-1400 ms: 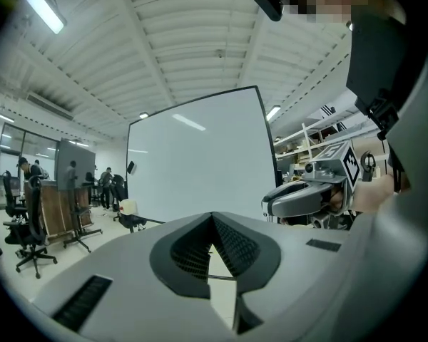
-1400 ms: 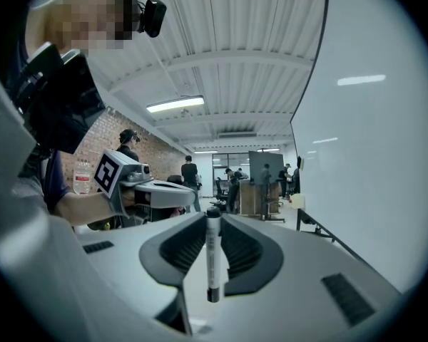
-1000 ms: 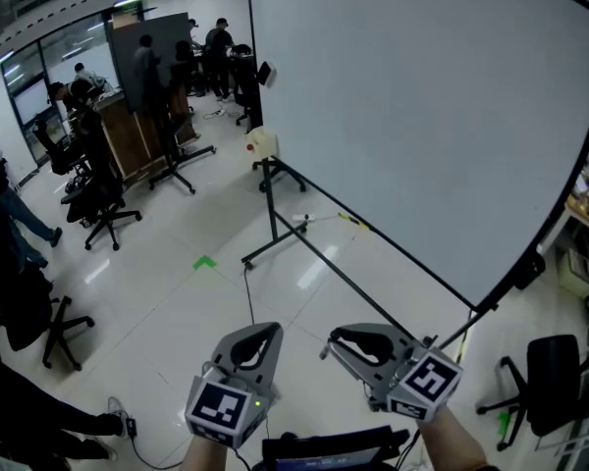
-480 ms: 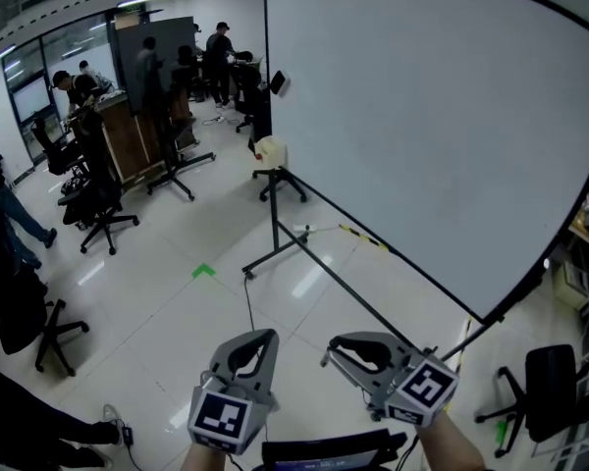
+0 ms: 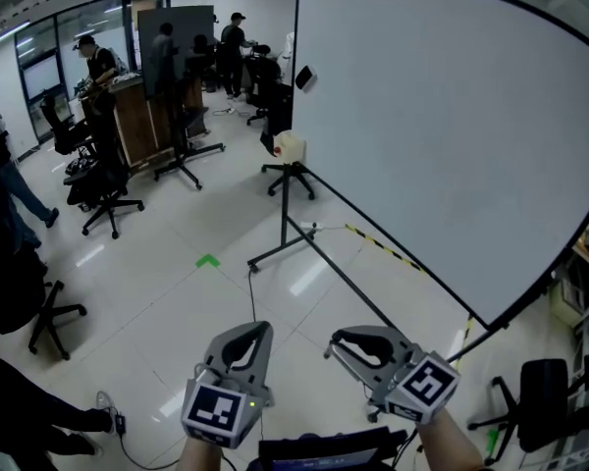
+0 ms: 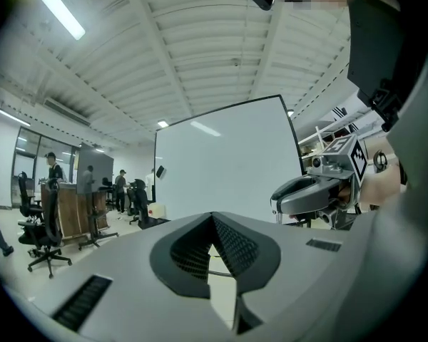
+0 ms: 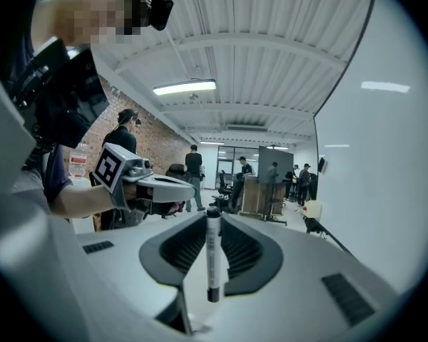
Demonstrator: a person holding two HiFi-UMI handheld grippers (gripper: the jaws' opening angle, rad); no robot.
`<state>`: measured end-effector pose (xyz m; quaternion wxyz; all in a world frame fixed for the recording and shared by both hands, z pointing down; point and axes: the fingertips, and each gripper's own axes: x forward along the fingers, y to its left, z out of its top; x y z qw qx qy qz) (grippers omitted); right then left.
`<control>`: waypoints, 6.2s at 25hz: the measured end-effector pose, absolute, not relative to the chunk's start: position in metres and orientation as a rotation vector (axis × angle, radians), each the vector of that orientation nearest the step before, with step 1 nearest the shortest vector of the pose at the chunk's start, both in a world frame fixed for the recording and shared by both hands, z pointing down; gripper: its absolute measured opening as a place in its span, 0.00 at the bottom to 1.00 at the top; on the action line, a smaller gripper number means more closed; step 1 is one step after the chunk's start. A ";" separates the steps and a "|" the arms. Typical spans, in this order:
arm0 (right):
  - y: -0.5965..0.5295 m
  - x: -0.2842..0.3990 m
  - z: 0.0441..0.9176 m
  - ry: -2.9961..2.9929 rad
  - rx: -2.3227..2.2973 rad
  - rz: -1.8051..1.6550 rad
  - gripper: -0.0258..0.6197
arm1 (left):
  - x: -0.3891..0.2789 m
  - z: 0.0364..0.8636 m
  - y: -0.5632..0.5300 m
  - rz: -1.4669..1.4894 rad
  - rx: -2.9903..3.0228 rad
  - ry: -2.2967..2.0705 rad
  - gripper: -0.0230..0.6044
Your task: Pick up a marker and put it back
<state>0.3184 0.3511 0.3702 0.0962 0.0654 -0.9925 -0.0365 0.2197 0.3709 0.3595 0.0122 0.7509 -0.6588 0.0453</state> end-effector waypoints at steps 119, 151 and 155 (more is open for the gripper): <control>-0.370 -0.172 0.352 -2.968 0.575 -0.075 0.17 | -0.270 0.360 -0.369 0.242 2.608 -1.681 0.04; -0.469 -0.110 0.440 -2.606 1.370 0.043 0.17 | -0.267 0.409 -0.465 0.284 2.761 -1.220 0.04; -0.466 -0.112 0.461 -2.582 1.355 0.094 0.17 | -0.261 0.415 -0.468 0.302 2.758 -1.206 0.04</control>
